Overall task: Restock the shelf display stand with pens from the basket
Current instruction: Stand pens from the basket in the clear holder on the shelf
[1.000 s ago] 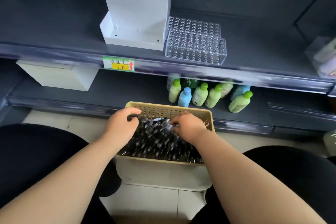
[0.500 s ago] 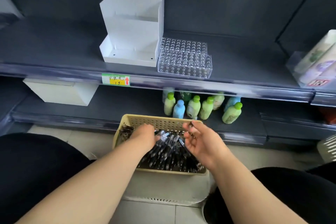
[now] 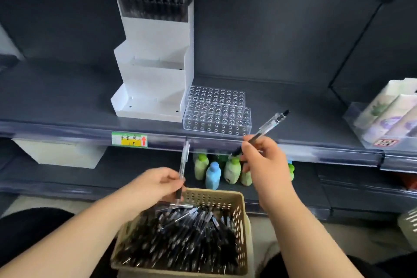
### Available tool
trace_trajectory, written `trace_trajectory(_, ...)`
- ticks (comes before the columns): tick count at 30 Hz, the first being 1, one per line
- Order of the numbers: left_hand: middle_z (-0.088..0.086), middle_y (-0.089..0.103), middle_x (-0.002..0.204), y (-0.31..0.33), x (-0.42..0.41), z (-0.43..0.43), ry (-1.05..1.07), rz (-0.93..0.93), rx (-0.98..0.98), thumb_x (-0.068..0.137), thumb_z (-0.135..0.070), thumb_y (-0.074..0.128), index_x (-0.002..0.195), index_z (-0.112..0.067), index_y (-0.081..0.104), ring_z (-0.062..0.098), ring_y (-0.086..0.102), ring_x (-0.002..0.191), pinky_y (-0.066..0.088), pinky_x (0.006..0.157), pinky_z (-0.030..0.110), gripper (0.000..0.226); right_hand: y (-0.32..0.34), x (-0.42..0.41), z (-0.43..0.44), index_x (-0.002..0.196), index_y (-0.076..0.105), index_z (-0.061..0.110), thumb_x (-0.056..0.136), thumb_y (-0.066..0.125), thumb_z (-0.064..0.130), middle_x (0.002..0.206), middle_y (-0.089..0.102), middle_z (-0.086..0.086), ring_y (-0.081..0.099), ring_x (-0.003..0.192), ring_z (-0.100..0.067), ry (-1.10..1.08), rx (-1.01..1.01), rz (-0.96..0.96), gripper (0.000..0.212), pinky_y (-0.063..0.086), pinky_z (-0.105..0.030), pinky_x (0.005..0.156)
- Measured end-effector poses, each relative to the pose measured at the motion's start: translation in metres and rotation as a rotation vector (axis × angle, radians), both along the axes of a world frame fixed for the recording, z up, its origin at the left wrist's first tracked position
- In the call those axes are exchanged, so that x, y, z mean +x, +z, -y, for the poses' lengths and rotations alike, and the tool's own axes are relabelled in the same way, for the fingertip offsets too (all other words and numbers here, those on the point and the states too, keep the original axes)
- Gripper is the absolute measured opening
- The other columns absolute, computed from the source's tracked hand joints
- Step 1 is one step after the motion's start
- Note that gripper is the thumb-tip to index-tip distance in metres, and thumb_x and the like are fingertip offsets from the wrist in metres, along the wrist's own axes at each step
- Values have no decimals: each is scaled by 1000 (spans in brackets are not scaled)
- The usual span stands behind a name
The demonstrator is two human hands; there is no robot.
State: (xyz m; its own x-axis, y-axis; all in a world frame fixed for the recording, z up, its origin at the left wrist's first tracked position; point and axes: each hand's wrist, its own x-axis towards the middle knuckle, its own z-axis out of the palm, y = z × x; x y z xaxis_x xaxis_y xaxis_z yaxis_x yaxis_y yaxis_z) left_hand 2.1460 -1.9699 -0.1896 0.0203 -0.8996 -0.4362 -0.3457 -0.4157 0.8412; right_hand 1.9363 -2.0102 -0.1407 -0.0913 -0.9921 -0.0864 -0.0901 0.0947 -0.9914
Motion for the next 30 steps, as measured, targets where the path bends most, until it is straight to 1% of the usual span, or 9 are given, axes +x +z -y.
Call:
trace_trajectory(3,-8,74,89,42,-26,29,36,-100,-166,89,-17,60,96,-17,64,14,69,90,53,86,30,8,18,-8,47,85,55,32,86,58,13,81,65,2,62,74,-15,-15,-169,-168,20,50,-27,71)
trace_trajectory(6,-13,73,86,66,-50,66,52,-20,-363,85,-26,64,90,-25,66,5,68,82,51,82,27,6,26,-16,100,89,54,29,87,57,16,76,58,14,56,69,-4,-21,-246,-367,14,38,-5,58)
trace_trajectory(8,-13,72,84,73,-63,89,102,30,-478,82,-27,67,88,-26,67,1,67,78,50,79,23,5,28,-19,130,96,56,24,90,55,20,77,55,15,52,71,-7,14,-238,-506,7,37,-11,56)
trace_trajectory(12,-13,69,80,75,-84,135,176,110,-623,82,-23,69,87,-26,67,-5,62,74,48,69,9,6,19,-24,173,104,57,12,91,51,28,96,63,-4,57,89,-25,76,-238,-783,21,49,-35,79)
trace_trajectory(16,-16,67,73,65,-100,169,187,139,-659,80,-22,70,79,-31,63,-5,61,68,51,71,20,11,8,-28,190,101,55,14,91,51,30,95,63,-4,59,85,-28,192,-218,-922,19,52,-39,76)
trace_trajectory(22,-16,67,72,46,-120,192,125,188,-663,77,-15,74,73,-34,62,-3,63,67,54,76,24,23,-2,-34,204,84,52,22,87,54,24,84,58,1,58,83,-26,387,-188,-1012,5,51,-33,72)
trace_trajectory(26,-21,63,67,38,-124,195,90,252,-652,75,-15,75,73,-34,63,-7,60,64,50,71,11,23,-3,-37,208,91,64,19,86,58,22,88,64,-1,60,87,-25,414,-193,-940,9,52,-36,78)
trace_trajectory(29,-21,61,68,32,-125,196,64,294,-627,76,-16,75,86,-26,71,-10,59,62,44,65,1,15,-2,-43,210,84,65,24,86,57,13,74,54,9,53,79,-18,465,-228,-938,14,44,-22,63)
trace_trajectory(30,-21,61,68,30,-126,196,62,303,-628,77,-16,75,89,-24,72,-10,58,62,43,64,0,16,-3,-46,211,89,66,23,86,56,11,74,52,10,50,77,-15,461,-248,-922,16,38,-16,58)
